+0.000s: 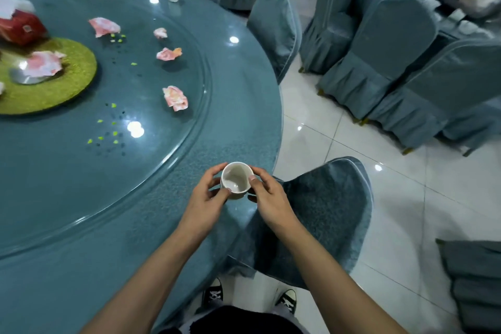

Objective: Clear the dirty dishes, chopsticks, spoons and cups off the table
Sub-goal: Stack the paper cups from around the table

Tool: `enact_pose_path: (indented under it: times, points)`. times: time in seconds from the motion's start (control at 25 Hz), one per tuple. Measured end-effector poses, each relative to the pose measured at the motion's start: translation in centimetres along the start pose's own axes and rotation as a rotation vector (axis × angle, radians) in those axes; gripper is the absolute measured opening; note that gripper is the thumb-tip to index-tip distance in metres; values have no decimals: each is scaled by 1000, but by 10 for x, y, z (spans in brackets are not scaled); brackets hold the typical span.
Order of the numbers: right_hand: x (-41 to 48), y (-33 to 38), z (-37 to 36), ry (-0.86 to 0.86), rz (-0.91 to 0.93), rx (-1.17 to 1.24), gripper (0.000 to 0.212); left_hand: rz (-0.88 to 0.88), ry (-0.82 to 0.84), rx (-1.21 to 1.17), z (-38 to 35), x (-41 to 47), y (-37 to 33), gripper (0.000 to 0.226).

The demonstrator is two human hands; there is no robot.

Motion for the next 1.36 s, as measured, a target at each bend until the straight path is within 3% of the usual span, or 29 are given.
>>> enact_pose_path:
  times: [0.28, 0.68, 0.84, 1.36]
  points:
    - [-6, -2, 81, -69, 45, 61, 28, -12, 25, -9, -81, -4, -17, 47]
    - [-12, 8, 223, 33, 108, 95, 30, -72, -98, -32, -225, -30, -55, 43]
    - [-12, 17, 283, 16, 124, 87, 38, -136, -75, -16, -281, -33, -79, 42]
    - [18, 15, 422, -106, 84, 127, 32, -132, 56, 28, -412, 20, -97, 43]
Point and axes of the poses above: each hand's wrist, its own x-axis towards the middle knuckle, its own z-axis out of the back of the hand, y = z × x, the point moved 3 cm from there along x, towards the middle knuckle, and after that the axes turned 2 degrees about x, right-handed, at the moved point
